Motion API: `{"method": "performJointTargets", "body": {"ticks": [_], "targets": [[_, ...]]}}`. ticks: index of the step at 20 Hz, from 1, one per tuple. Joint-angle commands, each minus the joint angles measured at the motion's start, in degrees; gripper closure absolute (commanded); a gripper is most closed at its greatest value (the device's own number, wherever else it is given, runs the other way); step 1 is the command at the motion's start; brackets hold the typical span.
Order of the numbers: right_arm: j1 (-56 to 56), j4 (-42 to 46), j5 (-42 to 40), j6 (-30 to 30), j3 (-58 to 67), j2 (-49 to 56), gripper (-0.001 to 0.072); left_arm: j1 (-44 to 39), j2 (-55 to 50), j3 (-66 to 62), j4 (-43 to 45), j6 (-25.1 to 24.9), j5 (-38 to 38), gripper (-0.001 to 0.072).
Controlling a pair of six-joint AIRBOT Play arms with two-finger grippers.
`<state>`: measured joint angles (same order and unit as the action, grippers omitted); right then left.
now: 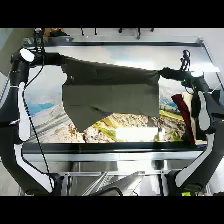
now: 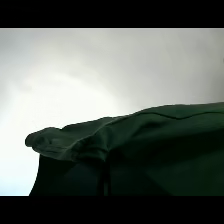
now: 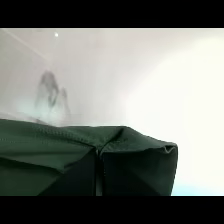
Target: Fold the shirts.
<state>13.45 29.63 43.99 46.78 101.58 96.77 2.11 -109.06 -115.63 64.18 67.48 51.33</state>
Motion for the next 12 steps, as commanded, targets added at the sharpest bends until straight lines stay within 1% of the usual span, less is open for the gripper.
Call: {"method": "performJointTargets", "body": {"ticks": [1,2,4,7,9,12], "targets": [[-0.42,7.76,0.04,4.04,2.84,0.94,0.0689,-0.17,-1.38,0.68,0.83,0.76,0.37,0.0695],[-0.83,7.91,-0.09,3.91,2.84,1.16,0.0689,-0.7,-2.12,0.68,0.81,0.94,0.44,0.0696],[-1.92,7.91,-1.16,0.94,2.84,1.38,0.0689,-1.6,-3.65,0.66,1.01,0.87,0.04,0.0696],[-3.87,11.32,-3.3,1.05,2.84,2.14,0.0688,-2.71,-5.97,0.66,4.94,1.57,0.11,0.0696],[-5.33,17.46,-3.37,1.36,2.84,2.69,0.0688,-3.06,-6.99,0.68,8.31,2.67,0.37,0.0696],[-7.43,28.52,-5.46,5.84,2.84,2.91,0.0688,-3.39,-7.26,0.68,13.18,3.65,0.55,0.0695]]}}
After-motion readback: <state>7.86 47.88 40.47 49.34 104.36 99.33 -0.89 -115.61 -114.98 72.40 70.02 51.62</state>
